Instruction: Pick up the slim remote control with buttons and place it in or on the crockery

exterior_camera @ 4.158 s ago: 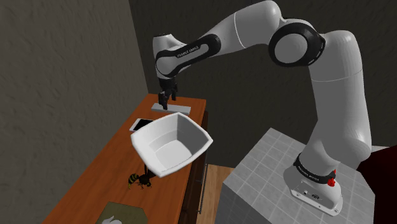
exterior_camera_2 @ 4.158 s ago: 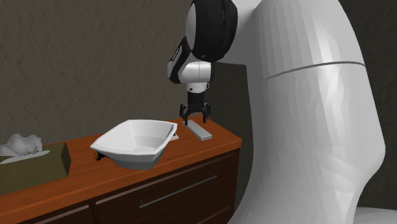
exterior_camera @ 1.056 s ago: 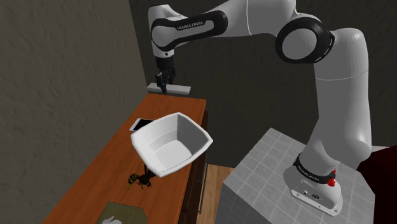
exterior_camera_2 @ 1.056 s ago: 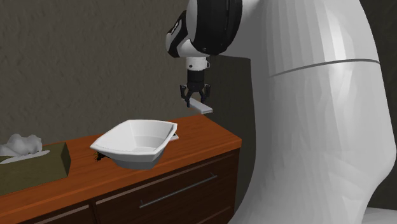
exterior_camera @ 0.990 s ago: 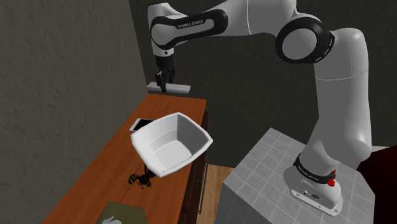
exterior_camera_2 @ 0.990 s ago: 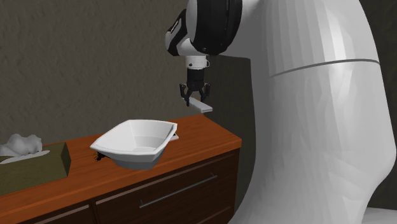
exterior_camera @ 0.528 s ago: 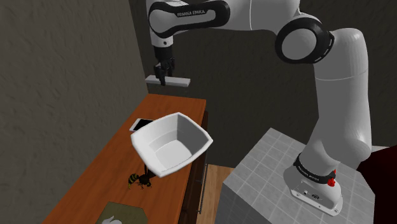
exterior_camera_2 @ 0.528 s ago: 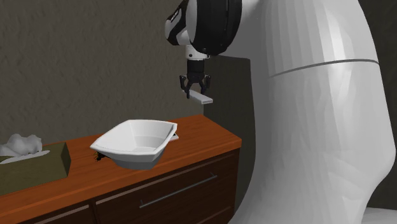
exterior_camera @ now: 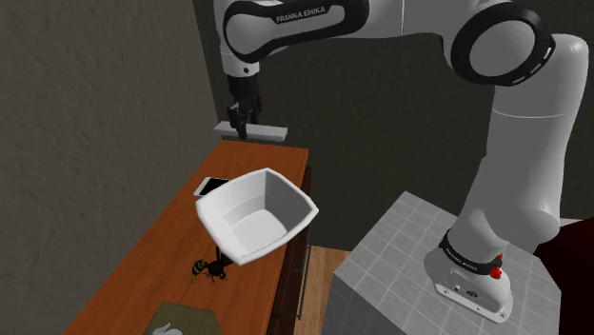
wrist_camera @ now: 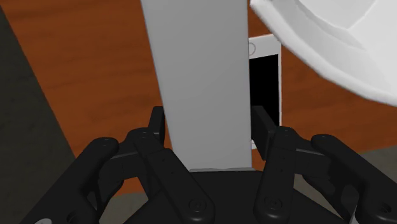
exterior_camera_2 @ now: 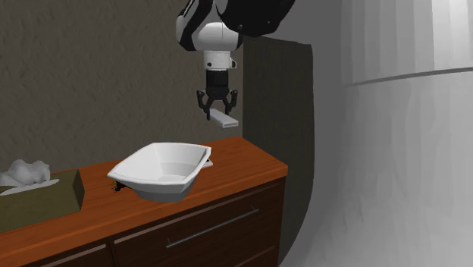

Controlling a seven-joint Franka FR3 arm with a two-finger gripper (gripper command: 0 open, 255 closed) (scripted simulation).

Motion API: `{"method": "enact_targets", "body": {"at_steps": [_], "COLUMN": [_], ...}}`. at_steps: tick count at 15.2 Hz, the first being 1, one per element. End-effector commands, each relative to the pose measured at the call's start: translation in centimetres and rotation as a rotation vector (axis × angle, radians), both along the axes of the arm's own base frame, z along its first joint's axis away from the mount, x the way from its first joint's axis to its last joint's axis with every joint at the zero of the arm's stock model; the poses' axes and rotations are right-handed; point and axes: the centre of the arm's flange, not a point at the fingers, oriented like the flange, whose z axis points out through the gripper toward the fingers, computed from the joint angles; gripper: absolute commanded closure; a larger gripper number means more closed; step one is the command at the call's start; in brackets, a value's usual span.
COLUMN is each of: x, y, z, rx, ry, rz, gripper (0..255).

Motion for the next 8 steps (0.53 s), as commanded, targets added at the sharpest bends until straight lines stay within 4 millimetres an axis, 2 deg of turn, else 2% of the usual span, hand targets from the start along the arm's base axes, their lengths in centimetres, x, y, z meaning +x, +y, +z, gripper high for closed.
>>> {"method": "enact_targets", "body": {"at_steps": [1, 8], "x": [-2.3, -9.7], "y": [1.5, 7.0], "z": [-0.1, 0.0], "rx": [0.0, 0.0], "ry": [0.0, 0.0], "rz": [-0.001, -0.001], "gripper": [255, 255]}}
